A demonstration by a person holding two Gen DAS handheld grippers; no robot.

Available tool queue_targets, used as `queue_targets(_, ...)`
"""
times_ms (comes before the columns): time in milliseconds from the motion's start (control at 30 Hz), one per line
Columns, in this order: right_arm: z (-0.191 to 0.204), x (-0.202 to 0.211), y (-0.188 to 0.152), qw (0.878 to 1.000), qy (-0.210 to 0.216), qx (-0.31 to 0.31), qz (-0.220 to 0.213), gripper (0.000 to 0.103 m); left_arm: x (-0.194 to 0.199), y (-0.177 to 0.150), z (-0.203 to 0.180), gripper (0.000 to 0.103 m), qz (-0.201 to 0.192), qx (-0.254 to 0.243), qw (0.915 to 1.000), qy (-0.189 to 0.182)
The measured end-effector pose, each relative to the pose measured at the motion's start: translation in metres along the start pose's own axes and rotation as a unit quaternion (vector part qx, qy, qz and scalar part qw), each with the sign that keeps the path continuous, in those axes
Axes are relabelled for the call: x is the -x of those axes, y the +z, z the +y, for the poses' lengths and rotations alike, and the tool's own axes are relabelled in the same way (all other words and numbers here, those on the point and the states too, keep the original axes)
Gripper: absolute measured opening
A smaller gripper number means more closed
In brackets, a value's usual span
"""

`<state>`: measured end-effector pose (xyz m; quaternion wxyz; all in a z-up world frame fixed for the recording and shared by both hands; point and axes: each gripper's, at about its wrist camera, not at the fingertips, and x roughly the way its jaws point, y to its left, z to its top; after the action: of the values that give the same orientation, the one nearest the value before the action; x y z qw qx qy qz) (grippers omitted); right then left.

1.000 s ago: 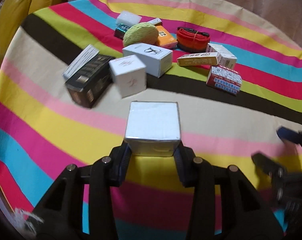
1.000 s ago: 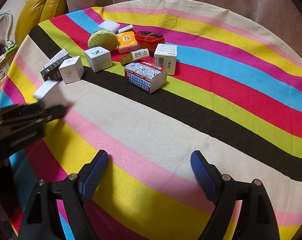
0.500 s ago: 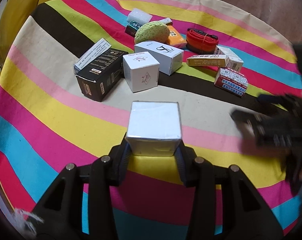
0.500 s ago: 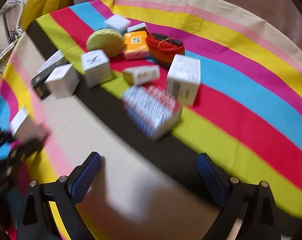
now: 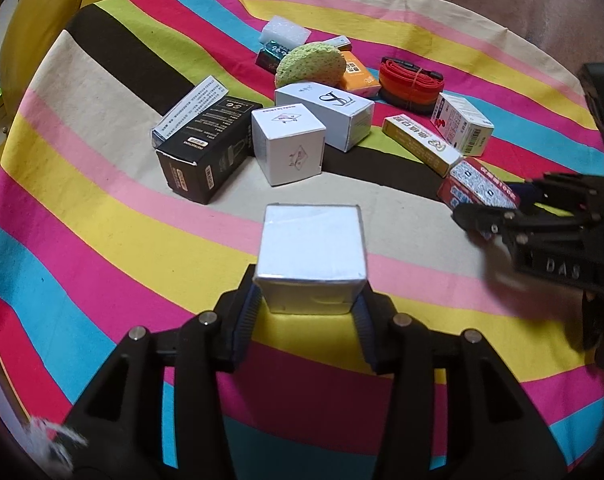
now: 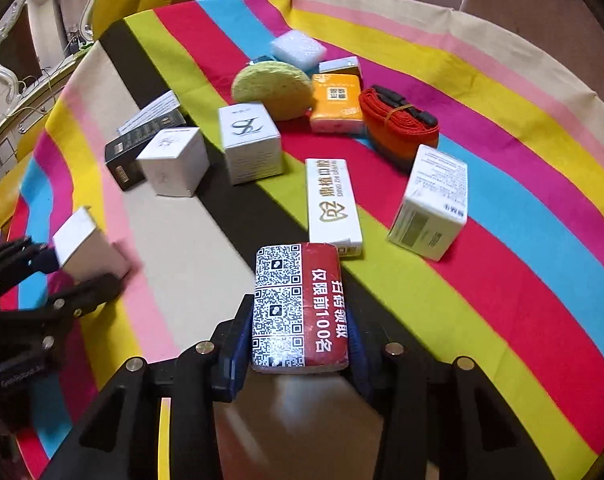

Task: Organize objects
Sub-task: 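Grasp the blue-and-red QR-code box with the right tool while the left tool holds its cube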

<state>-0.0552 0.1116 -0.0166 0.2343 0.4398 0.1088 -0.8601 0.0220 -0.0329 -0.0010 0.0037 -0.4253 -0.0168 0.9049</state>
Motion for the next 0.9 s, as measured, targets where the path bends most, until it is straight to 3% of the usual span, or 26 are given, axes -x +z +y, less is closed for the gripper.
queue_targets(167,0.003,0.0,-0.007,1.0,-0.009,-0.009,-0.025,0.043,-0.001,0.001,0.002,0.057,0.002,0.006,0.9999,0.01)
queue_targets(300,0.011,0.008,-0.016,0.999,-0.018,-0.026,-0.017,0.042,-0.002,0.001,0.003,0.058,0.002,0.009,0.9999,0.009)
queue_targets(400,0.021,0.022,-0.034,0.999,-0.02,-0.036,-0.021,0.042,-0.002,0.001,0.006,0.055,0.0,0.017,0.9998,0.004)
queue_targets(467,0.031,0.03,-0.047,0.998,-0.034,-0.037,-0.03,0.042,-0.001,0.001,0.009,0.044,-0.002,0.025,0.9996,0.01)
queue_targets(900,0.03,0.034,-0.051,0.998,-0.036,-0.051,-0.031,0.043,-0.001,0.001,0.007,0.044,-0.004,0.02,0.9994,0.027)
